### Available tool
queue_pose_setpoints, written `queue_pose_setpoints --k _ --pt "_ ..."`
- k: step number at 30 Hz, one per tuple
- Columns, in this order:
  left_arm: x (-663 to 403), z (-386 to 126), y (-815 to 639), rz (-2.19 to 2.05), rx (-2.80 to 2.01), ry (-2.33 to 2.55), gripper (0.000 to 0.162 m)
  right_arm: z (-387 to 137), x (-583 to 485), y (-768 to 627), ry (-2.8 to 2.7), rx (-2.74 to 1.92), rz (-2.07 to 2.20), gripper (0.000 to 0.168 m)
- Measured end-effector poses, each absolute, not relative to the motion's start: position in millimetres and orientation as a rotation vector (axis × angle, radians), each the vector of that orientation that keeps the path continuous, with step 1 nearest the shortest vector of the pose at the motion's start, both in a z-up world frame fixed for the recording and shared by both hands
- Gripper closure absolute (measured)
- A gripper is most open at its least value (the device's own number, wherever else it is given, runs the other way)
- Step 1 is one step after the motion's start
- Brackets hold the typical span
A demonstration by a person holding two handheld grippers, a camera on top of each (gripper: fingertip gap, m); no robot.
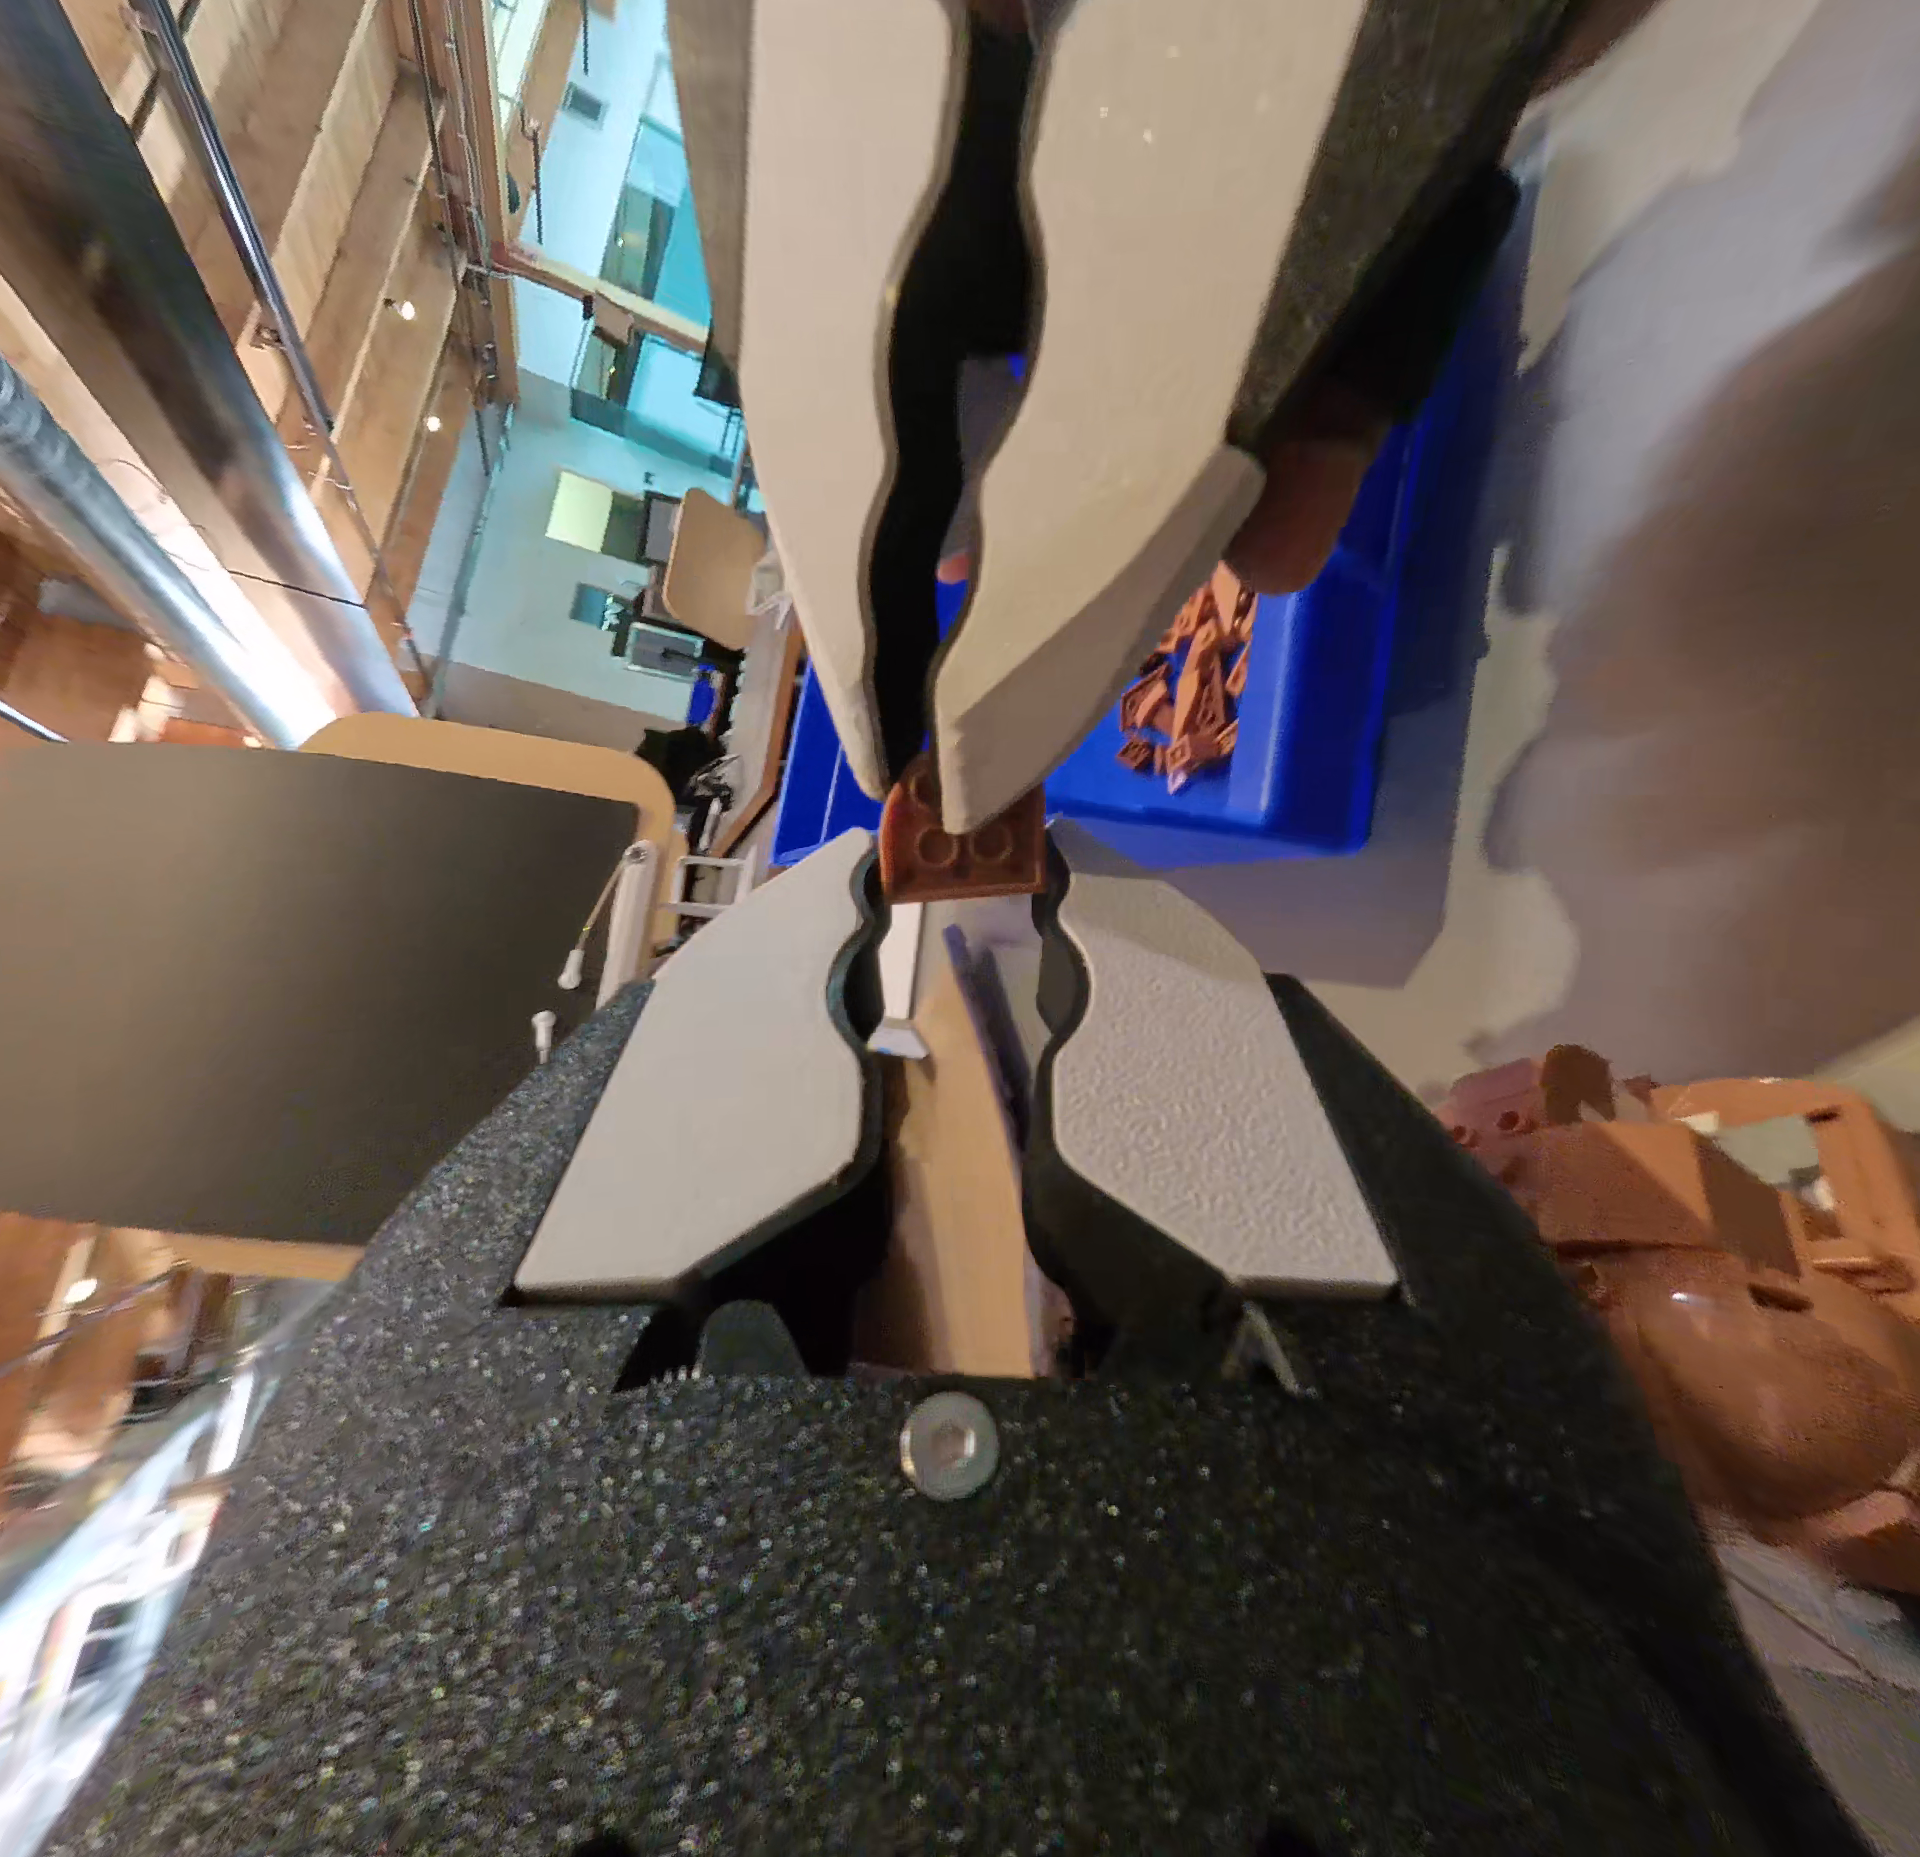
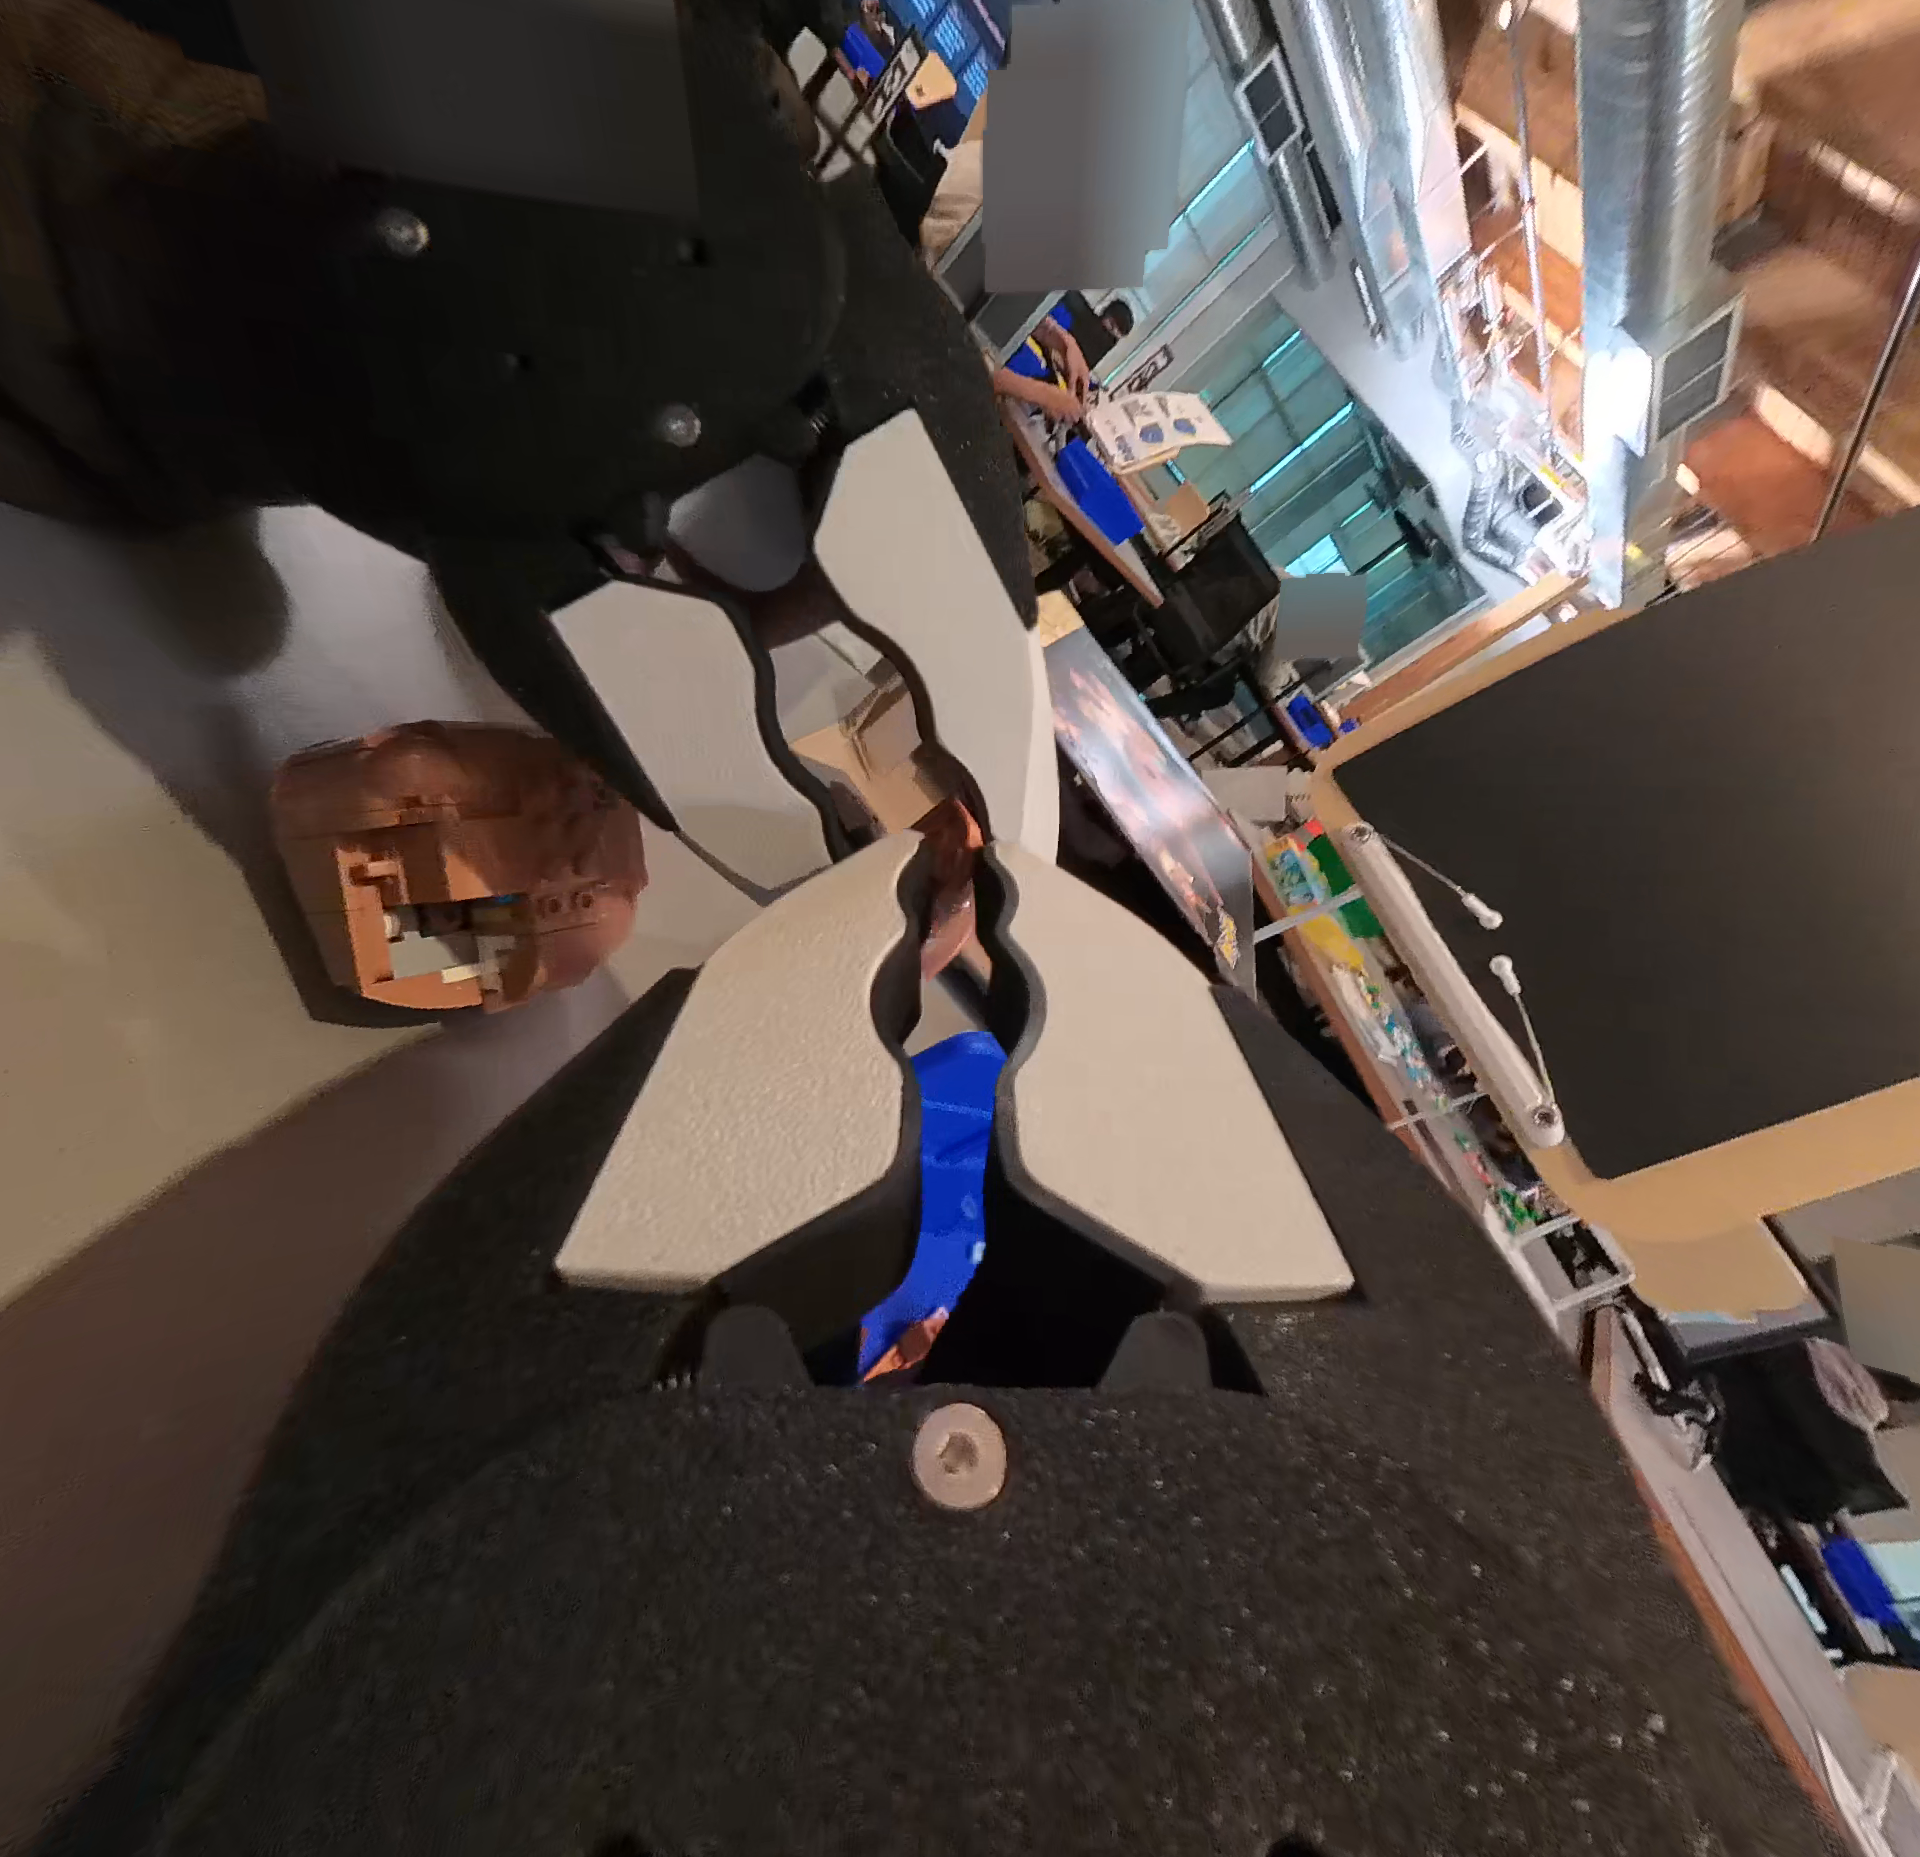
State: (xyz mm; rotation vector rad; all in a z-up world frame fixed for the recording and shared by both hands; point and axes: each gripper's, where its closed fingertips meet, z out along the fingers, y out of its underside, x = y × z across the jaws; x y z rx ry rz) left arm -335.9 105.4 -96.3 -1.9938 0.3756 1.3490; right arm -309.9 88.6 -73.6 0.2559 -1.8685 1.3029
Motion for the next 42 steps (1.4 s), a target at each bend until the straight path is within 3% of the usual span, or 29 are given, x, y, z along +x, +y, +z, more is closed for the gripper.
queue_pose_setpoints --k 21,25,31,42 --pt "-312 -95 116 0.854 -1.964 0.268 0.136 -59 -298 91 -1.739 0.335 1.442 0.168" --pt "-322 -97 111 1.025 -1.991 0.297 0.136 -59 -305 89 -1.794 0.232 1.535 0.168" --pt "-333 -94 108 1.344 -1.965 0.386 0.135 -61 -315 92 -1.861 0.111 1.553 0.15" --pt "-335 -77 105 1.561 -1.846 0.425 0.136 -71 -316 90 -2.051 -0.007 1.667 0.137"
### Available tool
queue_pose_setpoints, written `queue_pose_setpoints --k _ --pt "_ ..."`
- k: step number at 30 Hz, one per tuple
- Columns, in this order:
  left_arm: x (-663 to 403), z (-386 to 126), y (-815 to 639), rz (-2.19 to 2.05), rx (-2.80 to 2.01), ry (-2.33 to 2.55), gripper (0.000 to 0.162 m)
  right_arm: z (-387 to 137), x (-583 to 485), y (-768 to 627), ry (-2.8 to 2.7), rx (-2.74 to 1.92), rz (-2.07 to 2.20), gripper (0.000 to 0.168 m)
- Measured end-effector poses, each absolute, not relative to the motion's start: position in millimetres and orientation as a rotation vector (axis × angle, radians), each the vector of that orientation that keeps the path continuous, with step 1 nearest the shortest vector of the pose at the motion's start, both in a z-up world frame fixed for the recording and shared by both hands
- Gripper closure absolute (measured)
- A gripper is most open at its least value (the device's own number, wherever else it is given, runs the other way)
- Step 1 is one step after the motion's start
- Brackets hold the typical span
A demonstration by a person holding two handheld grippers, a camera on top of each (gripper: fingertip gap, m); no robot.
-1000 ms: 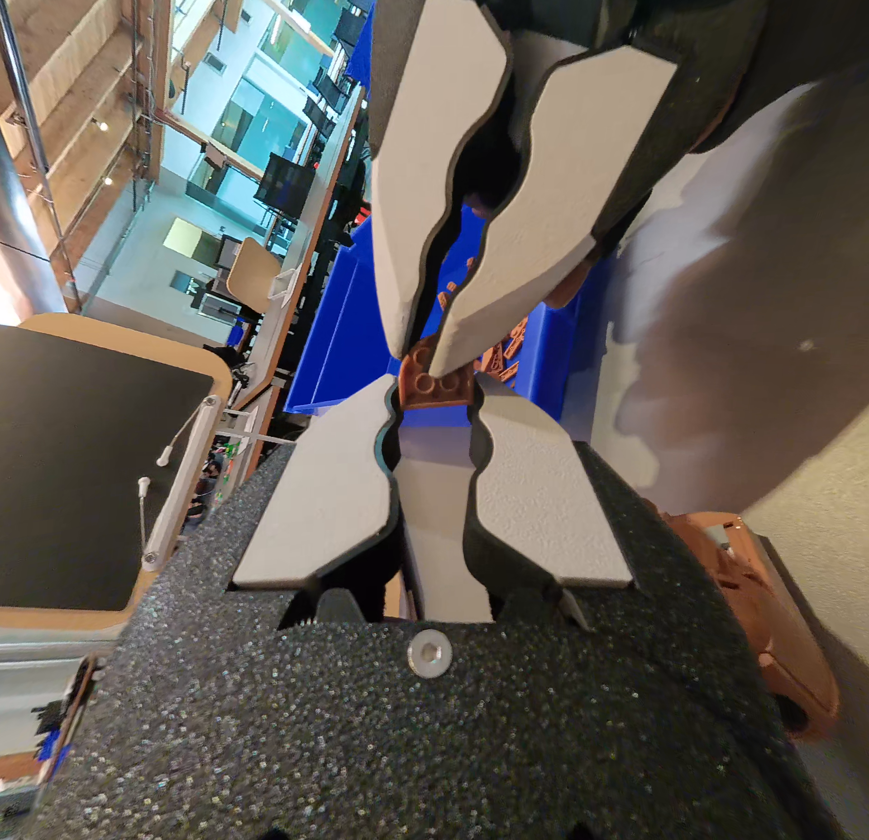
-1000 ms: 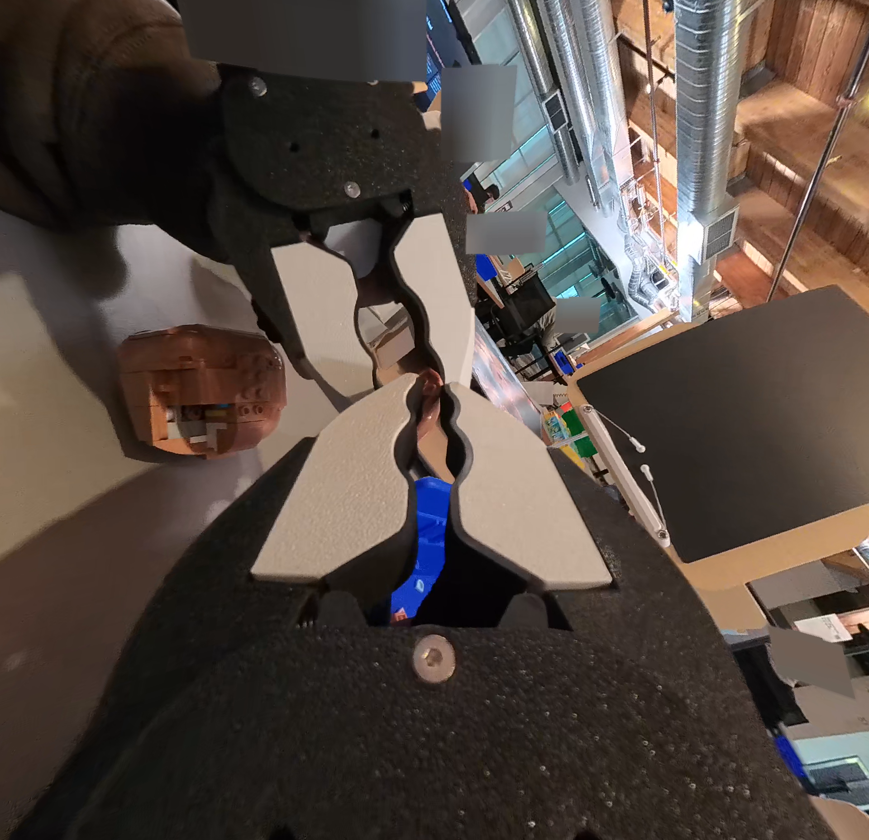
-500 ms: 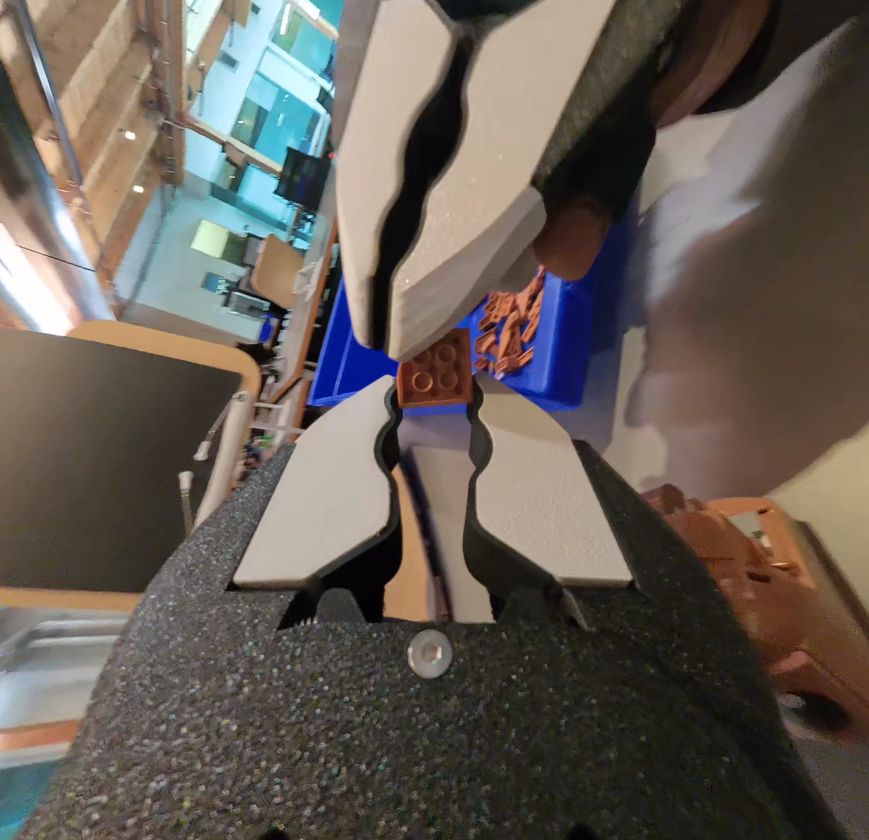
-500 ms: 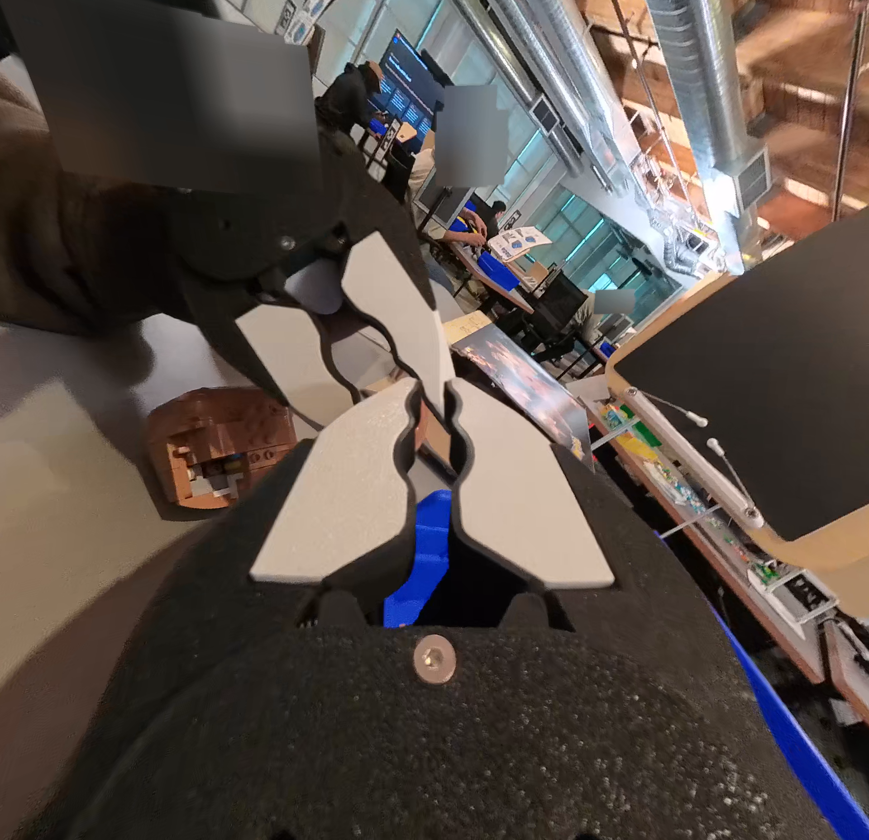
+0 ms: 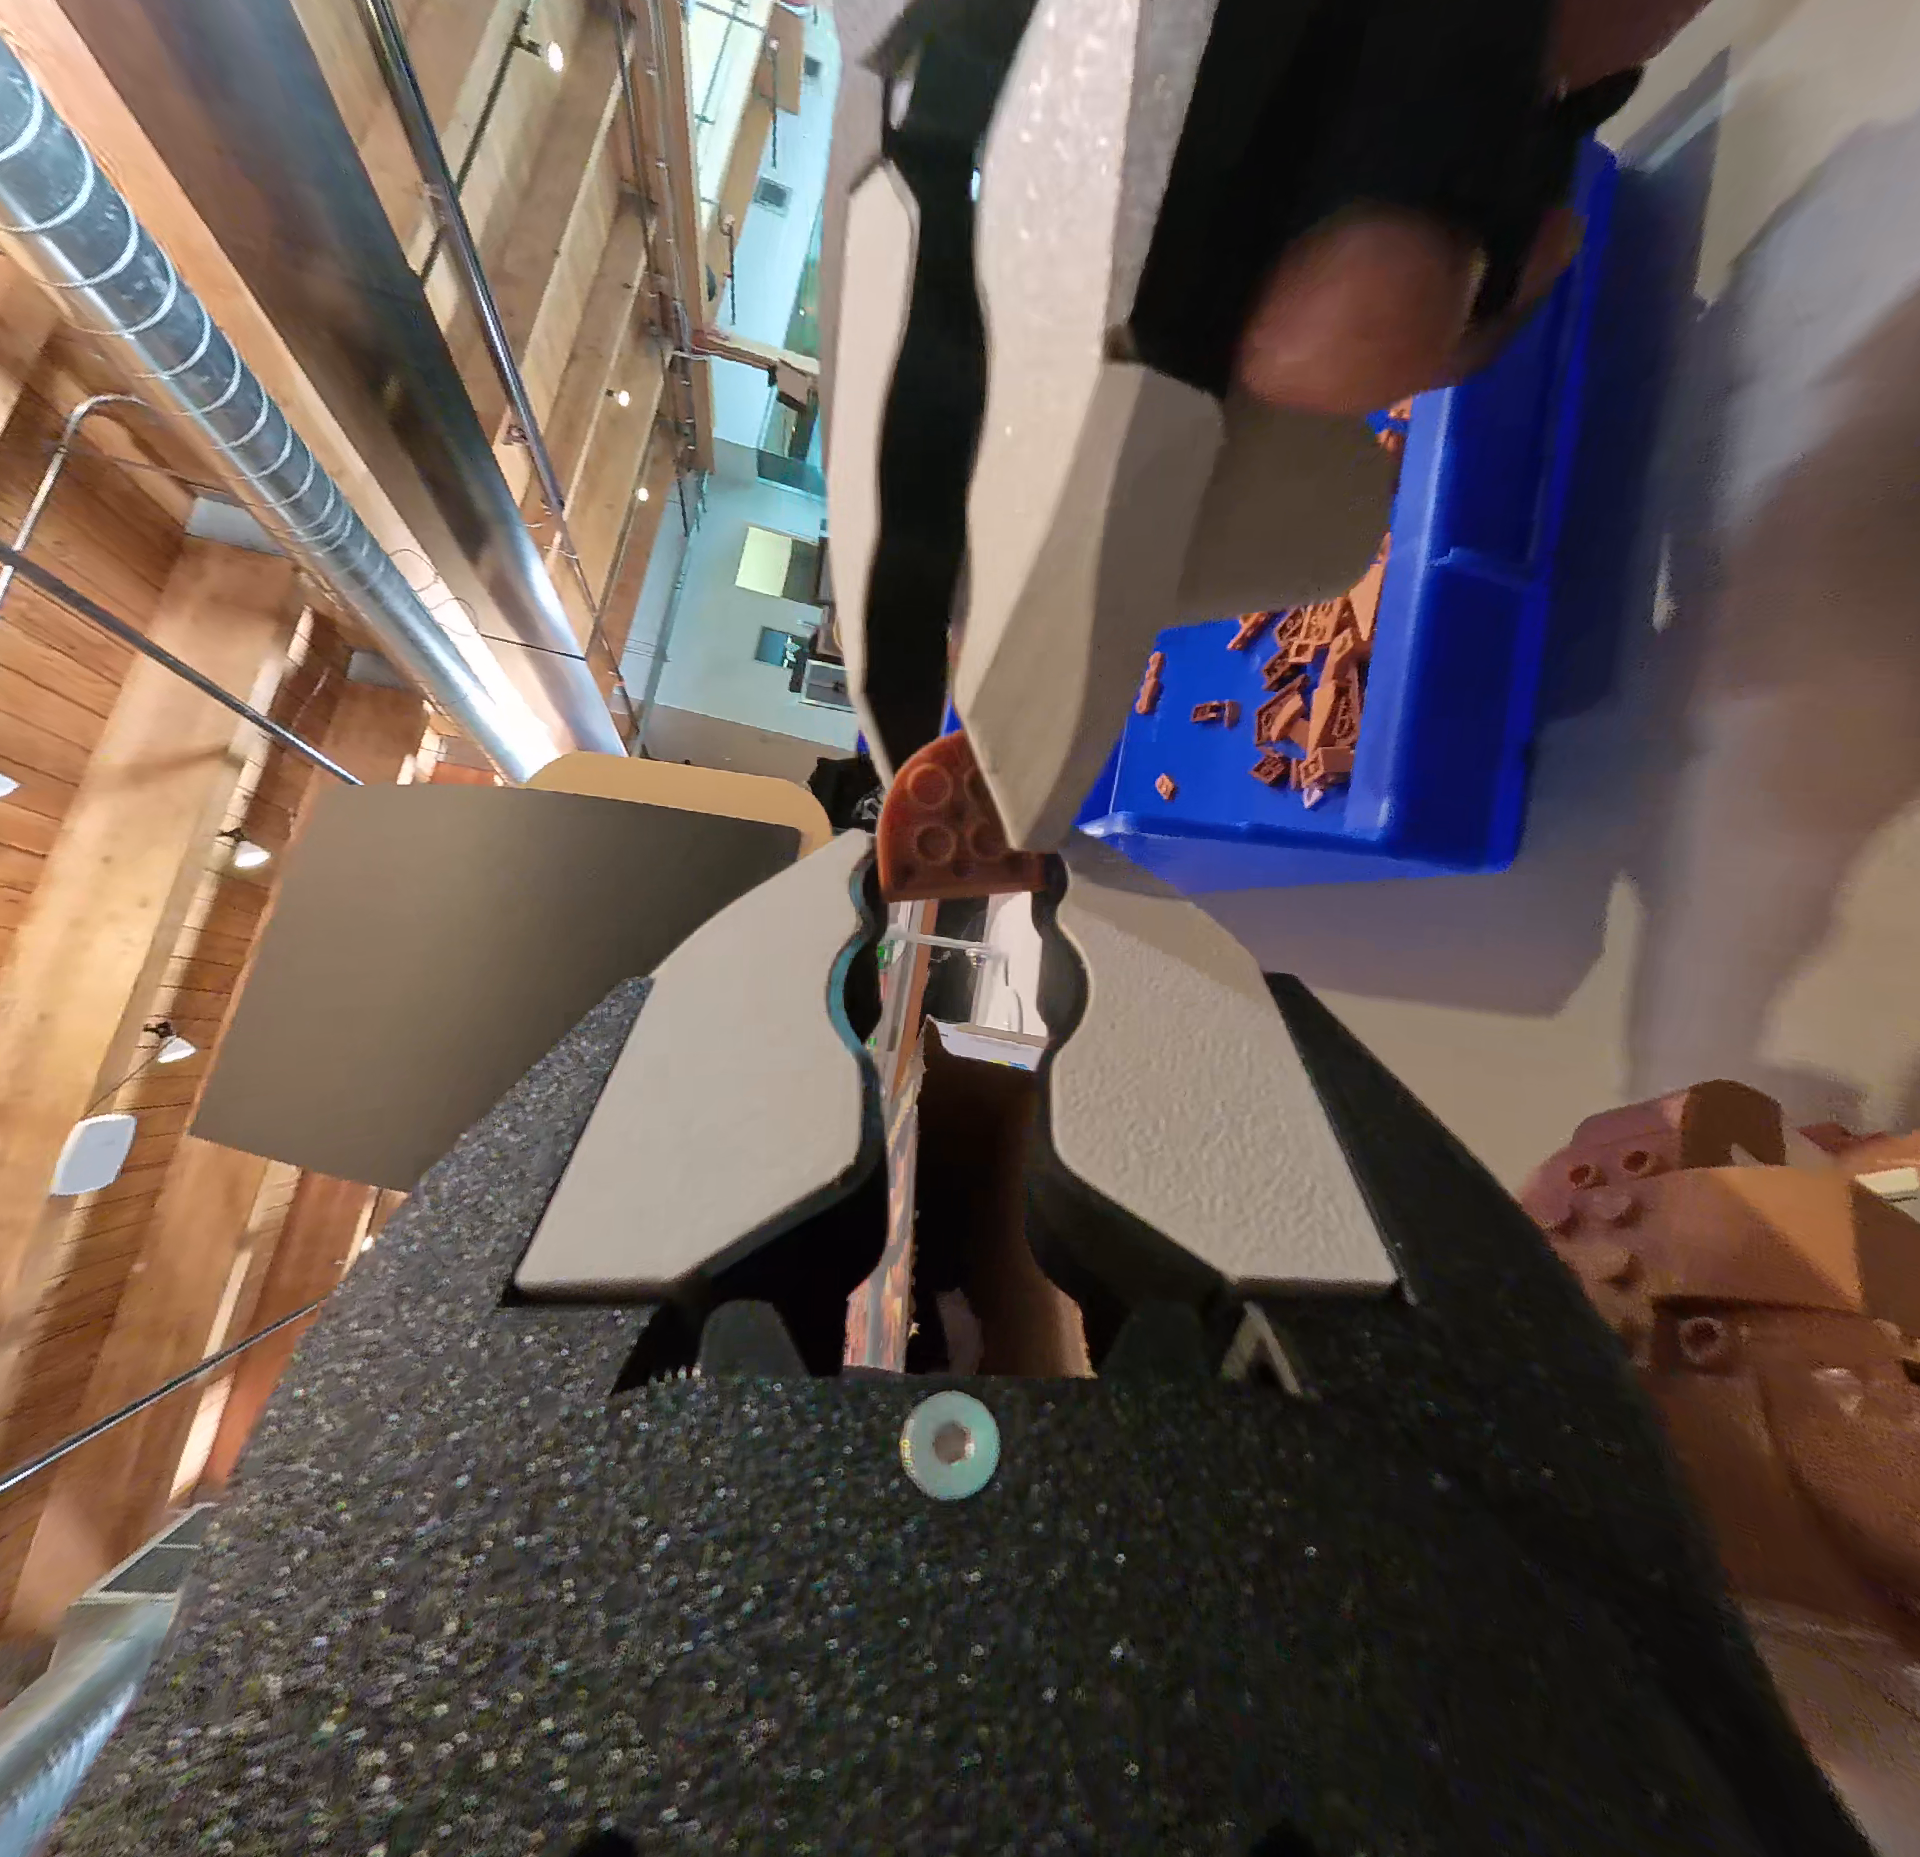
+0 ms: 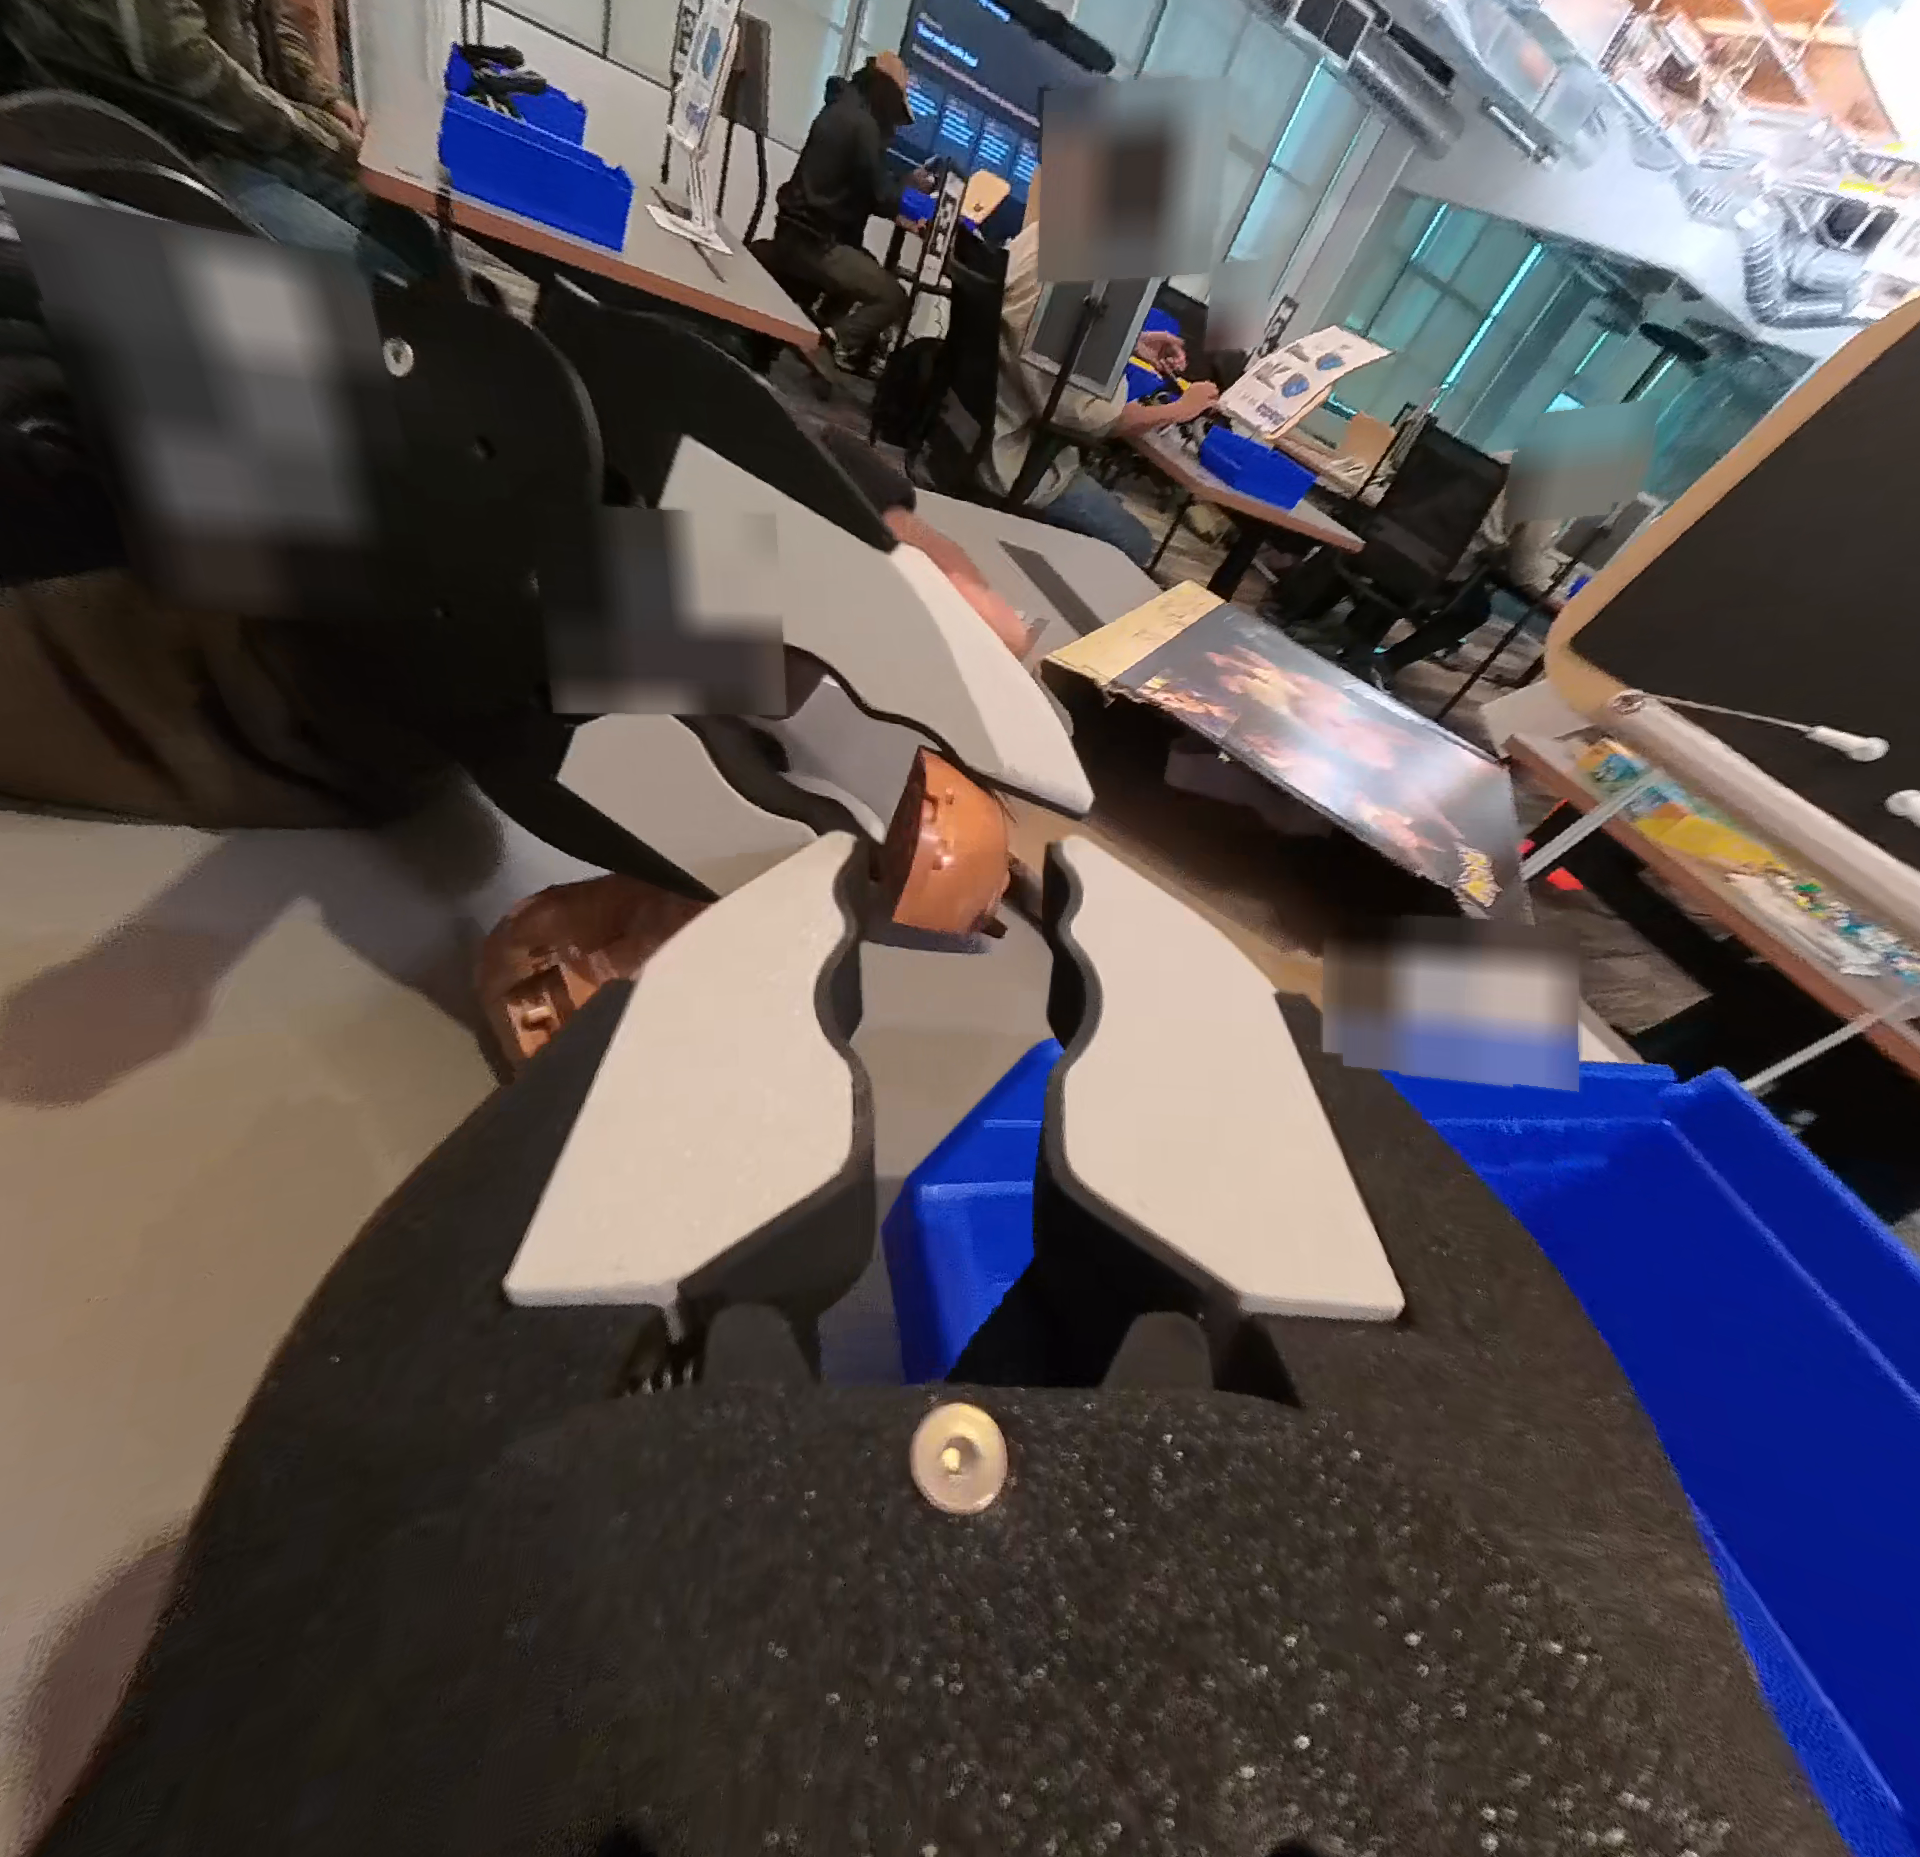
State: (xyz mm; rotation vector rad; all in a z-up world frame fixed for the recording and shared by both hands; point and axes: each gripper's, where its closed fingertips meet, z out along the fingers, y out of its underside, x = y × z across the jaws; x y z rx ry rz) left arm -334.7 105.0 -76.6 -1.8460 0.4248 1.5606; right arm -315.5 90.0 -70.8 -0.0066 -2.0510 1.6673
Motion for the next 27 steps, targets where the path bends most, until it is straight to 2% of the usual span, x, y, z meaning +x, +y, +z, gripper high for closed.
queue_pose_setpoints --k 2,6,10,16,20,23,27 --pt "-333 -76 106 1.568 -1.838 0.446 0.136 -73 -314 87 -2.072 -0.012 1.69 0.147" --pt "-330 -77 108 1.557 -1.814 0.483 0.136 -74 -312 87 -2.115 -0.036 1.751 0.148" --pt "-321 -70 112 1.449 -1.716 0.489 0.135 -67 -302 87 -2.16 -0.067 1.987 0.148" --pt "-302 -62 122 1.137 -1.622 0.426 0.116 -48 -285 87 -2.149 -0.155 2.569 0.148" --pt "-298 -62 126 1.005 -1.613 0.371 0.119 -37 -278 90 -2.052 -0.16 2.849 0.148" --pt "-296 -55 124 0.954 -1.571 0.341 0.126 -37 -279 89 -2.049 -0.183 2.893 0.148" --pt "-294 -51 124 0.941 -1.551 0.334 0.126 -37 -278 90 -2.057 -0.194 2.954 0.148"
